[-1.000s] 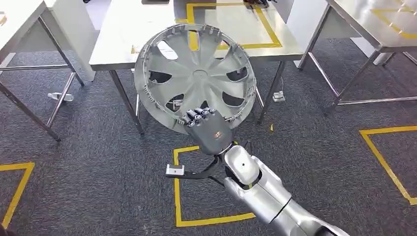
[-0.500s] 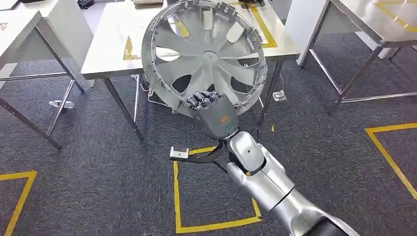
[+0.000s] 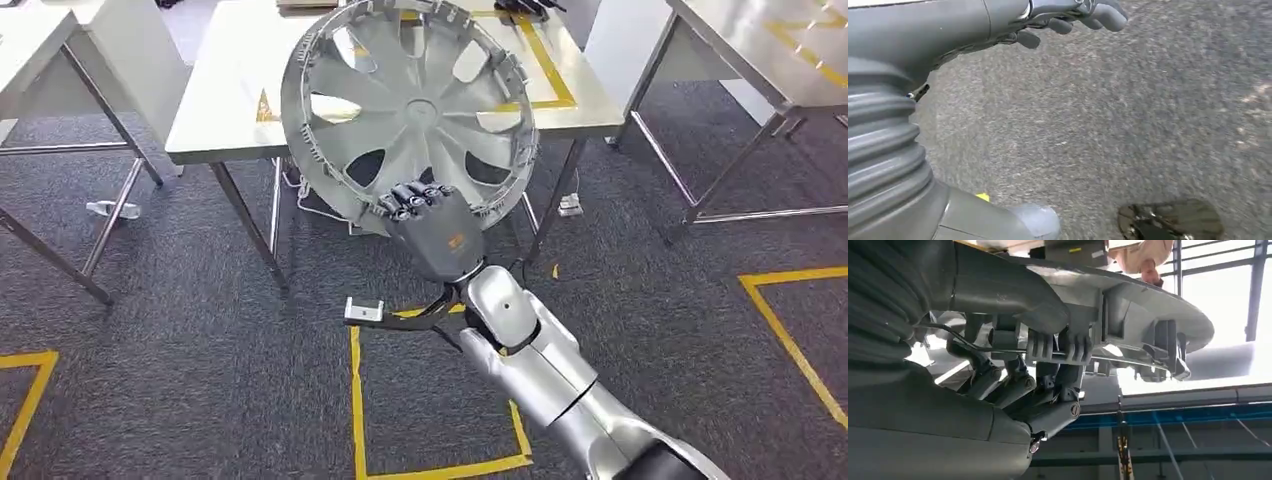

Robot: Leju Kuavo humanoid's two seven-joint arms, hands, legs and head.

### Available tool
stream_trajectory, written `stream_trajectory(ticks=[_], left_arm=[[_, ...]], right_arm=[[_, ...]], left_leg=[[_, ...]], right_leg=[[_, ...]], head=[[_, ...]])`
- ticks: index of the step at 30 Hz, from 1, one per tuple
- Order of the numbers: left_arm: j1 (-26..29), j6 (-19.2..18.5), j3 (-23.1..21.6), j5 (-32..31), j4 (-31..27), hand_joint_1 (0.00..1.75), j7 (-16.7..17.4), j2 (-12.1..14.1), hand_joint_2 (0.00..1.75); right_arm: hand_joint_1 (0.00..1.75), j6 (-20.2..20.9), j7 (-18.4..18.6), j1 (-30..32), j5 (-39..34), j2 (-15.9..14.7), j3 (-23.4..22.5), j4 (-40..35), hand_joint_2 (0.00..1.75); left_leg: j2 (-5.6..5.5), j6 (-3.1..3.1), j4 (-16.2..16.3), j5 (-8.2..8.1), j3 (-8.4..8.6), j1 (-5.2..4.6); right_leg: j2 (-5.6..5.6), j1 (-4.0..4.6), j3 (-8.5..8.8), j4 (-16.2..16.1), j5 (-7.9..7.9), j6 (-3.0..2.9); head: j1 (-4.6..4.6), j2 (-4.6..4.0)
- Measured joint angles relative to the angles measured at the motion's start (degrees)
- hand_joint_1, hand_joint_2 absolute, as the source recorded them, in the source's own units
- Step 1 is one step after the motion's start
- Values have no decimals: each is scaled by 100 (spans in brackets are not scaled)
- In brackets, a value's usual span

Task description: Take the parts from the cabinet and place them on the table.

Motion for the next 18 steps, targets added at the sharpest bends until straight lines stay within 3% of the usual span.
stream_trajectory(ticks=[1,2,3,4,6,7,8,9,11,13,14,16,17,18], left_arm=[[6,0,2,0,0,0,2,-2,175],[15,2,4,2,0,0,13,0,175],[22,4,7,2,0,0,17,0,175],[24,13,7,2,0,0,17,-2,175],[20,24,9,17,0,0,15,-11,175],[22,28,9,28,0,0,15,-13,175],[3,39,13,33,0,0,15,-13,175],[-4,44,15,33,0,0,15,-11,175],[2,52,35,33,0,0,13,-11,175],[-2,52,57,33,-4,0,-4,-11,175],[-6,52,57,33,-2,0,-11,-11,175],[-3,52,59,33,-2,0,-28,-11,175],[4,50,59,33,0,0,-35,-11,175],[11,50,61,33,0,0,-39,-11,175]], right_arm=[[175,2,-6,12,0,0,0,7,175],[175,11,-9,20,-2,0,0,18,175],[175,18,-13,23,-11,0,0,17,175],[175,31,-22,23,-22,0,-7,20,175],[175,37,-37,18,-17,0,-24,20,175],[175,37,-46,16,0,0,-24,20,175],[175,37,-63,-5,22,2,-24,31,175],[175,35,-66,-25,46,13,-24,35,175],[175,33,-44,-24,90,13,-24,44,175],[175,39,13,-26,142,31,-28,44,175],[175,44,24,-35,162,31,-31,44,175],[175,48,11,-26,212,31,-31,44,175],[175,48,4,-24,227,31,-31,46,175],[175,52,2,-21,232,31,-31,46,175]], left_leg=[[0,-2,3,-30,19,0],[-1,-7,8,-65,48,0],[-4,-14,12,-101,92,2],[-8,-26,12,-145,151,4],[-22,-76,14,-243,291,14],[-20,-112,4,-288,313,17],[-24,-159,20,-316,326,-18],[-18,-191,6,-316,303,-14],[-12,-256,-35,-334,337,-7],[8,-323,103,-413,319,10],[9,-331,461,-555,118,6],[9,-343,1393,-841,-464,6],[9,-341,1729,-875,-715,4],[9,-333,1815,-776,-852,4]], right_leg=[[-1,-11,-290,429,-104,19],[-2,-22,-519,699,-93,29],[-7,-37,-598,668,72,33],[-9,-48,-542,374,369,31],[-16,-58,-169,-652,1054,8],[-27,-53,-39,-980,1157,-1],[-20,-1,14,-1061,1076,-21],[-14,-21,25,-1080,1012,-96],[3,5,24,-1093,979,-157],[2,-31,143,-1146,946,-244],[-8,-31,176,-1146,912,-293],[-6,-10,225,-1144,856,-330],[4,4,256,-1141,822,-338],[38,17,311,-1141,782,-339]], head=[[4,0],[4,0],[4,0],[7,0],[9,0],[9,0],[13,0],[2,0],[-9,0],[-9,0],[-50,0],[-46,0],[-50,0],[-41,0]])
